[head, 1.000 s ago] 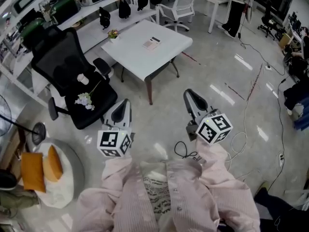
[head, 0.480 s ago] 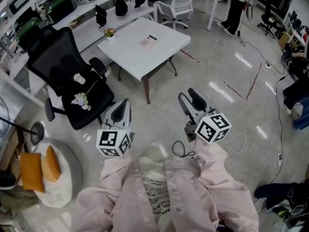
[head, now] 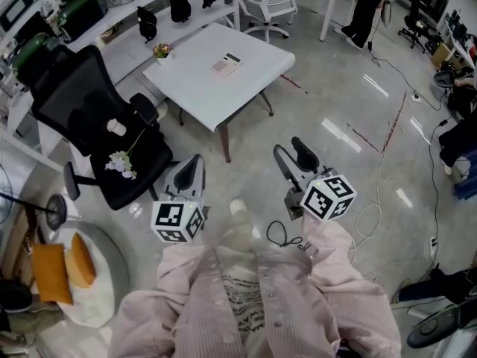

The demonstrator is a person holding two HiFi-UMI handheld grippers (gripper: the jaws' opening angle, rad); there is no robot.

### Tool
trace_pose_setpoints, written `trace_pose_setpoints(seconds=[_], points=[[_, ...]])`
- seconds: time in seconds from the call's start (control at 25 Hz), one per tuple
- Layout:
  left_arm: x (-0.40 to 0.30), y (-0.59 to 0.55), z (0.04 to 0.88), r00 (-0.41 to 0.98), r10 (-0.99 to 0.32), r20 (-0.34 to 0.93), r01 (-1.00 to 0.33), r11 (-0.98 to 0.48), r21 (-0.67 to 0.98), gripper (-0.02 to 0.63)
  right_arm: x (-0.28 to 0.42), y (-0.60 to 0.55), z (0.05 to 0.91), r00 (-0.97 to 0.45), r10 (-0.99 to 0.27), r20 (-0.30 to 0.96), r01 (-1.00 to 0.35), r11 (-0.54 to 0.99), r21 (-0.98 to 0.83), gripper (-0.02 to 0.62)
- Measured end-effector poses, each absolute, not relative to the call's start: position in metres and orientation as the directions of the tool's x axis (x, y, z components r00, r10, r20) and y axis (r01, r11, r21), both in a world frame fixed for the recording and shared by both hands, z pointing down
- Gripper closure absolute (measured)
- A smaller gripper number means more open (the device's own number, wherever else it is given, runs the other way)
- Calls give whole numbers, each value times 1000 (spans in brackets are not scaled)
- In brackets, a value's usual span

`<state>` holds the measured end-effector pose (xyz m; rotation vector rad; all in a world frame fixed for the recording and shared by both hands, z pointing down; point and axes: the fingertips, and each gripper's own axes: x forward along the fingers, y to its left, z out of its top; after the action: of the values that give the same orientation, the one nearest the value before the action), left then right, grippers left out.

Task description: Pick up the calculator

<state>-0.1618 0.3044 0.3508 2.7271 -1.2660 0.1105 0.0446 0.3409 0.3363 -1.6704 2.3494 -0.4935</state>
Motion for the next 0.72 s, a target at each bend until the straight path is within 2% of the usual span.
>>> trace_pose_setpoints(seconds=[0.72], points=[[-128, 111, 388, 644, -737, 207, -765, -622, 167, 605, 71, 147, 369, -370, -922, 114, -838, 279, -468, 379]])
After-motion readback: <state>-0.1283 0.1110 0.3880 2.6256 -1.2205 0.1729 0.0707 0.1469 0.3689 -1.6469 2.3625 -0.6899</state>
